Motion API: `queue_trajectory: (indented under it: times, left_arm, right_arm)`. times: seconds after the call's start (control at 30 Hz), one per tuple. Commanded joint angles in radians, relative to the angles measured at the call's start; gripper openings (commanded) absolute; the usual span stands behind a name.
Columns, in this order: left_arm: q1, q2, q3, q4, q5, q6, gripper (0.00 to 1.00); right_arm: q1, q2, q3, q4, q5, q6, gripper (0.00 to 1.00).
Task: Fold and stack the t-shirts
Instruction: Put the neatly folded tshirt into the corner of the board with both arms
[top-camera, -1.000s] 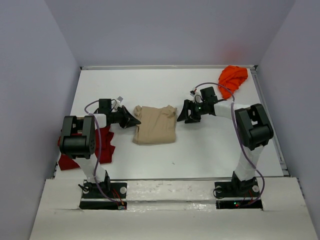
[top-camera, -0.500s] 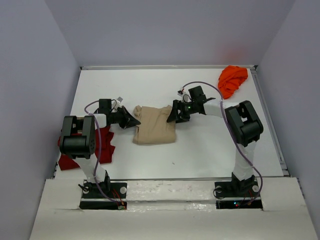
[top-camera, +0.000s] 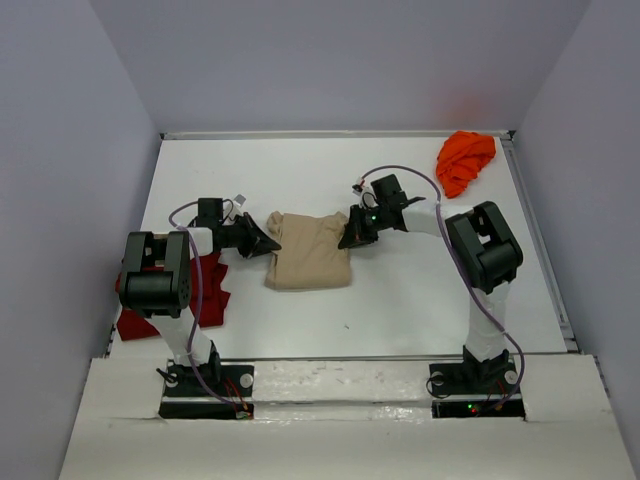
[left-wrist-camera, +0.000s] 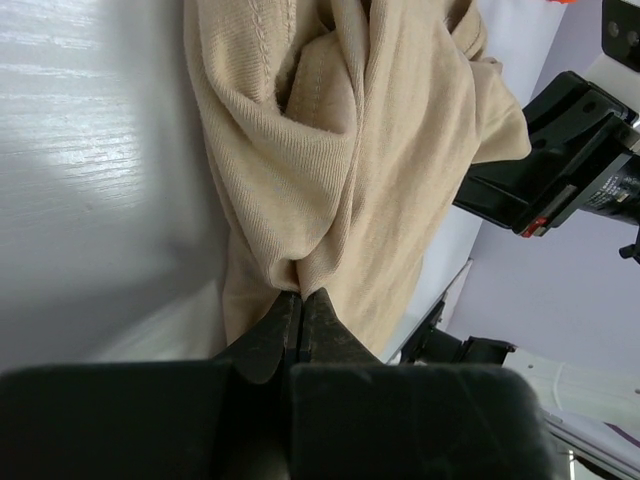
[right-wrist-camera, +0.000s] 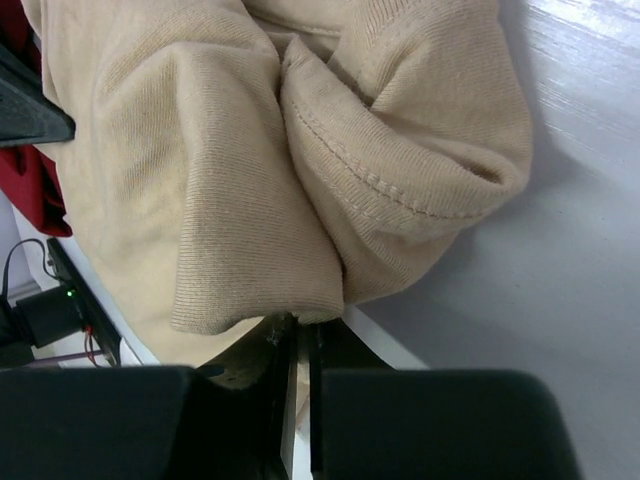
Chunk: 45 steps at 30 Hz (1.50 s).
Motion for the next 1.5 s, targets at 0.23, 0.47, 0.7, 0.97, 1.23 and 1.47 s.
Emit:
queue_trajectory:
  times: [0.23, 0.47, 0.7, 0.97, 1.23, 1.47]
  left_arm:
    - [-0.005, -0.077, 0.05, -0.075, -0.027, 0.046, 0.0]
    - [-0.005, -0.178, 0.108, -0.197, -0.119, 0.089, 0.0]
    - [-0.005, -0.284, 0.134, -0.281, -0.178, 0.106, 0.0]
    - [-0.005, -0.333, 0.11, -0.302, -0.198, 0.106, 0.0]
    - [-0.005, -0.327, 0.105, -0.332, -0.248, 0.101, 0.0]
    - [-0.003, -0.281, 0.106, -0.335, -0.265, 0.095, 0.0]
  right_arm:
    - [0.02, 0.0, 0.039, -0.043, 0.066, -0.029, 0.0]
    - [0.051, 0.018, 0.103, -0.088, 0.063, -0.059, 0.0]
    - [0.08, 0.054, 0.157, -0.128, 0.054, -0.081, 0.0]
    - [0.089, 0.077, 0.198, -0.154, 0.023, -0.092, 0.0]
    - [0.098, 0.07, 0.223, -0.18, 0.017, -0.107, 0.0]
    - [0.098, 0.046, 0.201, -0.183, 0.022, -0.109, 0.0]
